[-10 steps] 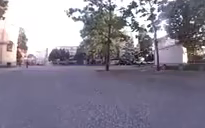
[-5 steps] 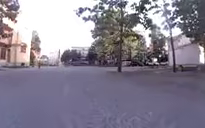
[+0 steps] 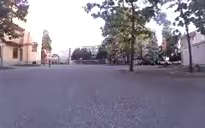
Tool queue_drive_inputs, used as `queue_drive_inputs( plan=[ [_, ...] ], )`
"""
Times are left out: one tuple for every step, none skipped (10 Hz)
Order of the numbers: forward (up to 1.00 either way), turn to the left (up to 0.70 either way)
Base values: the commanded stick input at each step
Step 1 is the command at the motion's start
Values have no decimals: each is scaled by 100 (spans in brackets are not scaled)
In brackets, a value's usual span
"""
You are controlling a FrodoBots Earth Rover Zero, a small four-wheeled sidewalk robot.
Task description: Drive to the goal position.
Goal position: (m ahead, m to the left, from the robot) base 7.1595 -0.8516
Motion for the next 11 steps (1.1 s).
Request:
queue_drive_inputs(
  plan=[
    [70, 0],
    [70, 0],
    [70, 0],
    [70, 0],
    [70, 0],
    [70, 0],
    [70, 0],
    [70, 0],
    [70, 0],
    [70, 0],
    [70, 0]
  ],
)
